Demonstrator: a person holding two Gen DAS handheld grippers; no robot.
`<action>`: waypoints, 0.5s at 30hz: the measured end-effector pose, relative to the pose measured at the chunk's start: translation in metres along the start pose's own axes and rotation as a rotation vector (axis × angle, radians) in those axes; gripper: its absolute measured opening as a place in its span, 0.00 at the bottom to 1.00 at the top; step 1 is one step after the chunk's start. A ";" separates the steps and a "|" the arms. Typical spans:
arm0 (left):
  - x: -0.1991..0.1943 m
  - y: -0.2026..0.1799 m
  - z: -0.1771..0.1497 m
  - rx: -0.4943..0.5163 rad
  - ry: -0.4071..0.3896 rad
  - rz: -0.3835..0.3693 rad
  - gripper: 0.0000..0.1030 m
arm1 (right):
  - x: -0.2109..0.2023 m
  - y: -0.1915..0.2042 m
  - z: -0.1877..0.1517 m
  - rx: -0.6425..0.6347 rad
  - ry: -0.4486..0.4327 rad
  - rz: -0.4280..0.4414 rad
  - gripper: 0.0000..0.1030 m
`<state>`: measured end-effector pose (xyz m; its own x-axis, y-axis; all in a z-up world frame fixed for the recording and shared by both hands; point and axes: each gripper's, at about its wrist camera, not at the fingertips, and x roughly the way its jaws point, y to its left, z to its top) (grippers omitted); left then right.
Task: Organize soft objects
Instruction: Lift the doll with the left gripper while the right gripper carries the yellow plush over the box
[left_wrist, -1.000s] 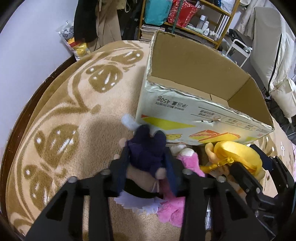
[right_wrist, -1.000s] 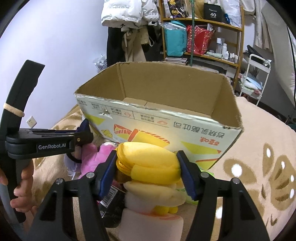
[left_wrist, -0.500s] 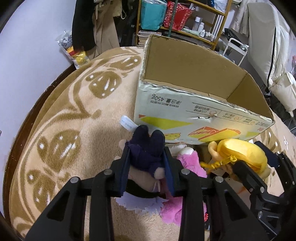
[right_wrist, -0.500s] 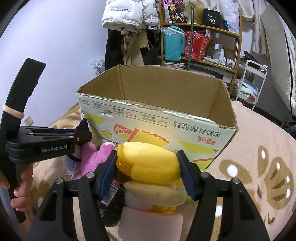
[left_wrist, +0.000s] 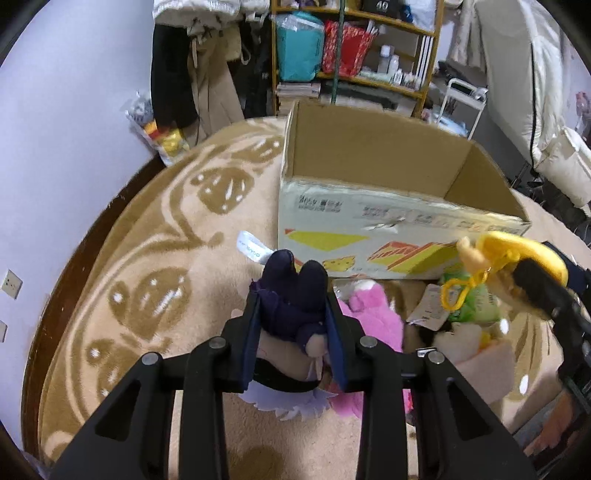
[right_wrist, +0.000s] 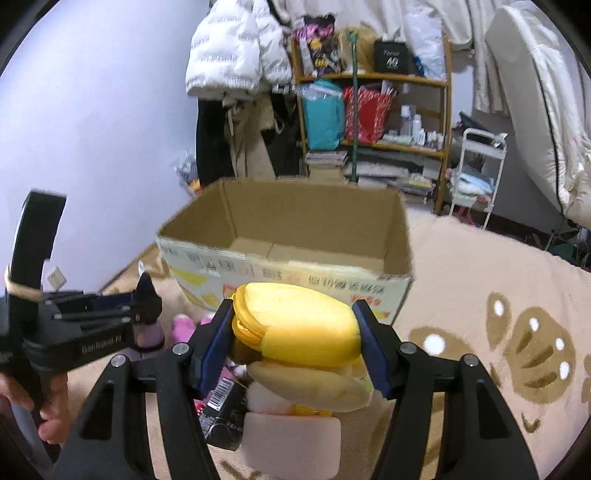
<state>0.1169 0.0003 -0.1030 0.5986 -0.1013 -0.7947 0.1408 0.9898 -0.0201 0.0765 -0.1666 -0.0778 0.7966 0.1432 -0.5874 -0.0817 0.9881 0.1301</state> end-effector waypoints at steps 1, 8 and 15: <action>-0.005 -0.001 0.000 0.005 -0.015 0.004 0.30 | -0.006 -0.001 0.002 0.005 -0.018 -0.002 0.65; -0.053 -0.008 0.001 0.035 -0.220 0.038 0.30 | -0.045 -0.003 0.016 -0.012 -0.141 -0.022 0.65; -0.103 -0.015 0.007 0.041 -0.419 0.011 0.30 | -0.069 0.008 0.032 -0.056 -0.252 -0.034 0.65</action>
<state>0.0588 -0.0051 -0.0166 0.8678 -0.1313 -0.4793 0.1591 0.9871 0.0176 0.0398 -0.1702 -0.0110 0.9228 0.0989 -0.3724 -0.0803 0.9946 0.0650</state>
